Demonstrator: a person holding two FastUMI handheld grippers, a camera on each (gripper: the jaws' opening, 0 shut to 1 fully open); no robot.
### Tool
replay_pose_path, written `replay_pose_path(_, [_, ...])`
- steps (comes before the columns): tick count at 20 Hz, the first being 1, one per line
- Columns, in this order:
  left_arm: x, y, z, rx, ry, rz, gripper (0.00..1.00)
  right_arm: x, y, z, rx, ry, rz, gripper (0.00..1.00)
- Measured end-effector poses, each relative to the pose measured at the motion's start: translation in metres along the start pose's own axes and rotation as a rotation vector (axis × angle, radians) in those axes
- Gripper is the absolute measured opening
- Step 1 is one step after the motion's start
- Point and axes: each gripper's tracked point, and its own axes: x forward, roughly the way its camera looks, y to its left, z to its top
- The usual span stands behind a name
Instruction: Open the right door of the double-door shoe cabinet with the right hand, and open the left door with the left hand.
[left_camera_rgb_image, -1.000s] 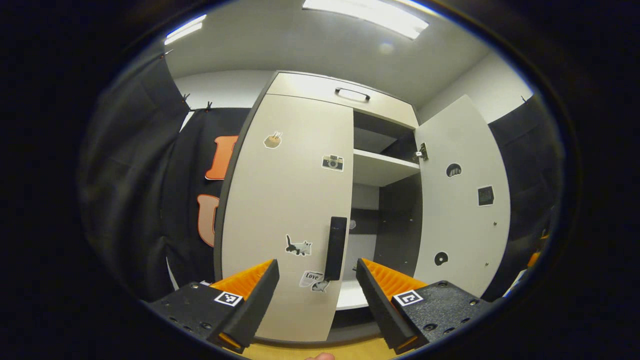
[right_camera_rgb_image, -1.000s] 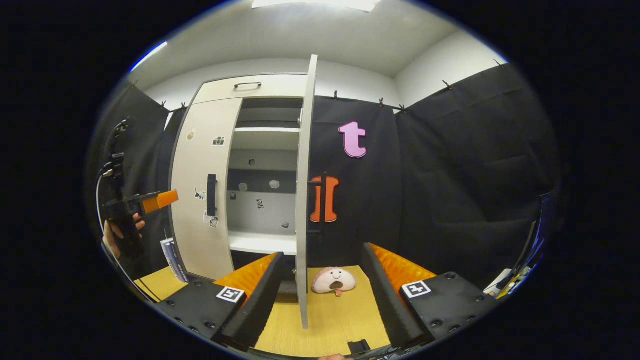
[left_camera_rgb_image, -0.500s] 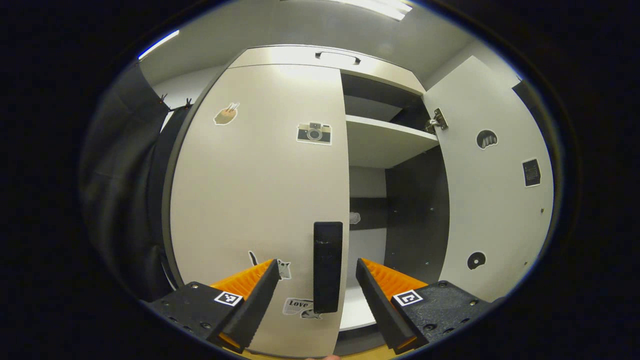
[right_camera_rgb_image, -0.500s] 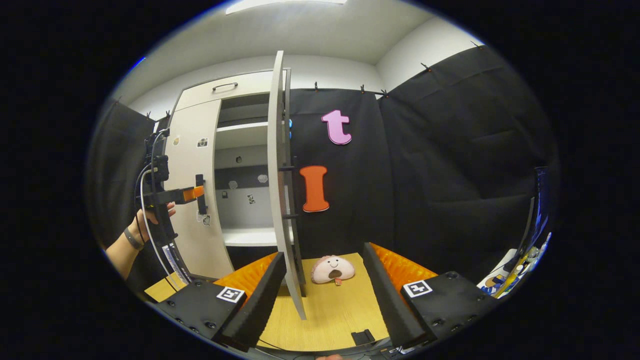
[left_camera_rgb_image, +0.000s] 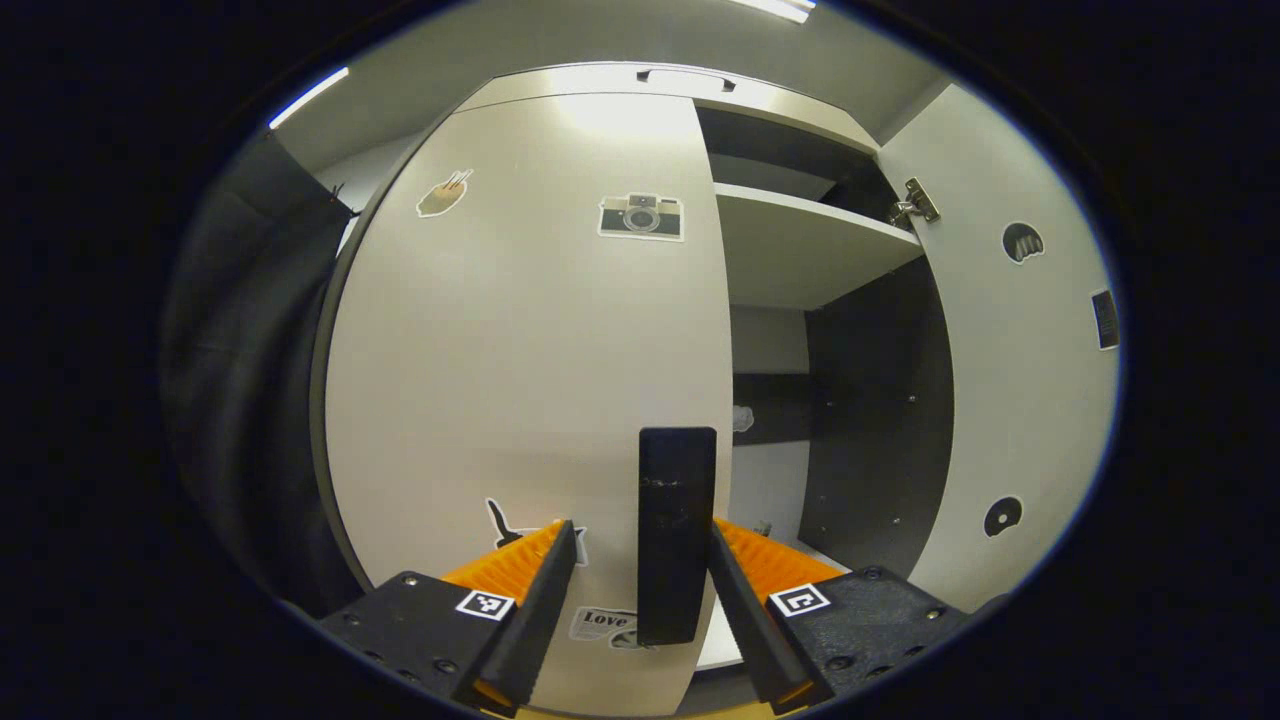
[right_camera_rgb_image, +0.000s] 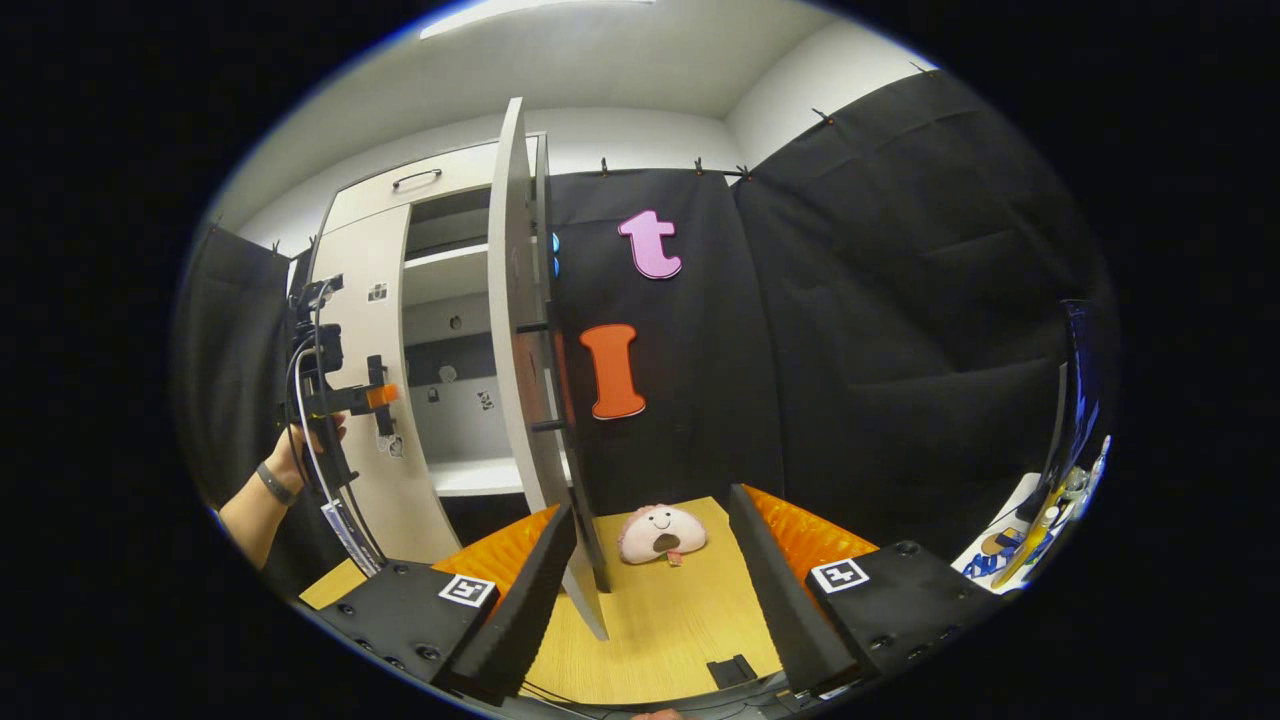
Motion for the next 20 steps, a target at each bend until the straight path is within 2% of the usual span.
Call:
replay_pose_path(3, [-0.002,-0.018,0.003,0.001,-0.003,-0.065,0.65,0.003,0.002,0.006,-0.021,-0.007,0.003,0.99])
replay_pose_path(4, [-0.008,-0.019,0.004,-0.008,-0.006,-0.092,0.28,0.002,0.005,0.008,-0.028,-0.01,0.012,0.99])
replay_pose_path(5, [0.004,-0.02,0.002,-0.011,-0.002,-0.096,0.28,0.002,0.01,0.011,-0.035,-0.016,0.023,0.98])
replay_pose_path(6, [0.003,-0.02,0.003,-0.02,0.004,-0.1,0.23,0.001,0.016,0.013,-0.041,-0.022,0.037,0.98])
replay_pose_path(10, [-0.012,-0.019,0.001,-0.006,0.04,-0.13,0.23,-0.004,0.031,0.021,-0.075,-0.046,0.078,0.98])
replay_pose_path(15, [-0.065,-0.005,0.006,-0.085,0.063,-0.246,0.23,-0.02,0.04,0.029,-0.119,-0.075,0.085,0.98])
replay_pose_path(20, [-0.116,0.025,0.015,-0.053,0.045,-0.26,0.23,-0.029,0.054,0.032,-0.148,-0.081,0.106,0.98])
